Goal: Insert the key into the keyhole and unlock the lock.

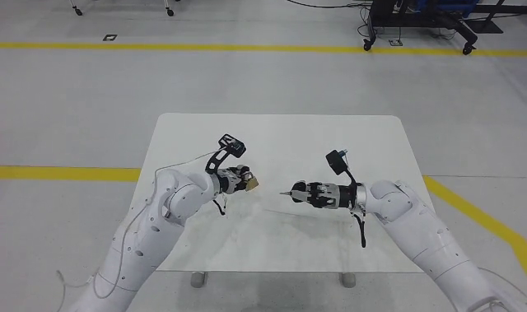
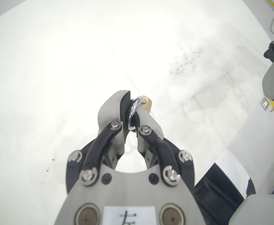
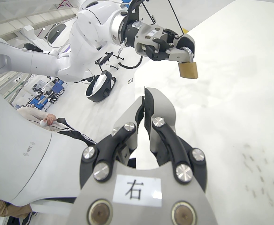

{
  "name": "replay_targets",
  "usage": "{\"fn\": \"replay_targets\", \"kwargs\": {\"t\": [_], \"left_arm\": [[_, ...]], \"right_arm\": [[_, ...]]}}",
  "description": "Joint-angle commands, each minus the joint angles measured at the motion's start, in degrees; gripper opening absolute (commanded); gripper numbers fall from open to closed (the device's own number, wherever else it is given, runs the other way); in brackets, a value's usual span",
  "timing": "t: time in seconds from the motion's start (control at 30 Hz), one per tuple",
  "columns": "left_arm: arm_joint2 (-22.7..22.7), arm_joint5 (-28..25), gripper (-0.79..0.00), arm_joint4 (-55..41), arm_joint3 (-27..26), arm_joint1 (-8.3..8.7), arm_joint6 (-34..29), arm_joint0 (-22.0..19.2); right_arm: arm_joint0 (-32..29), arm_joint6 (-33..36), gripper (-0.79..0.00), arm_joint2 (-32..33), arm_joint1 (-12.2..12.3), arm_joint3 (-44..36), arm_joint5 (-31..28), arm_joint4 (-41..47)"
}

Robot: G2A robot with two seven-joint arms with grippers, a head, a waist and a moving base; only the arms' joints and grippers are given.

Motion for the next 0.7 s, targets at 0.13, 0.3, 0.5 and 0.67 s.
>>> {"fn": "replay_targets", "kwargs": {"t": [0.13,0.3,0.5,0.67], "left_arm": [[-3.7,-5.8,-0.785,-28.8,5.7,-0.84,5.4,2.4],[-4.8,-10.9,-0.785,-59.3,19.6,-2.09,-2.2,-1.6],[-0.9,-10.7,-0.785,-73.9,30.9,-4.3,-10.7,-8.7],[-0.1,-11.0,-0.785,-72.8,32.3,-4.56,-10.6,-9.9]], "right_arm": [[-0.3,-4.0,-0.785,-0.2,-0.5,-0.9,1.9,0.1],[0.9,-11.8,-0.785,-2.4,-2.2,0.8,3.0,-2.6],[2.3,-19.8,-0.785,-4.3,-4.2,2.7,1.4,-4.9],[2.3,-19.8,-0.785,-4.3,-4.2,2.7,1.4,-4.9]]}}
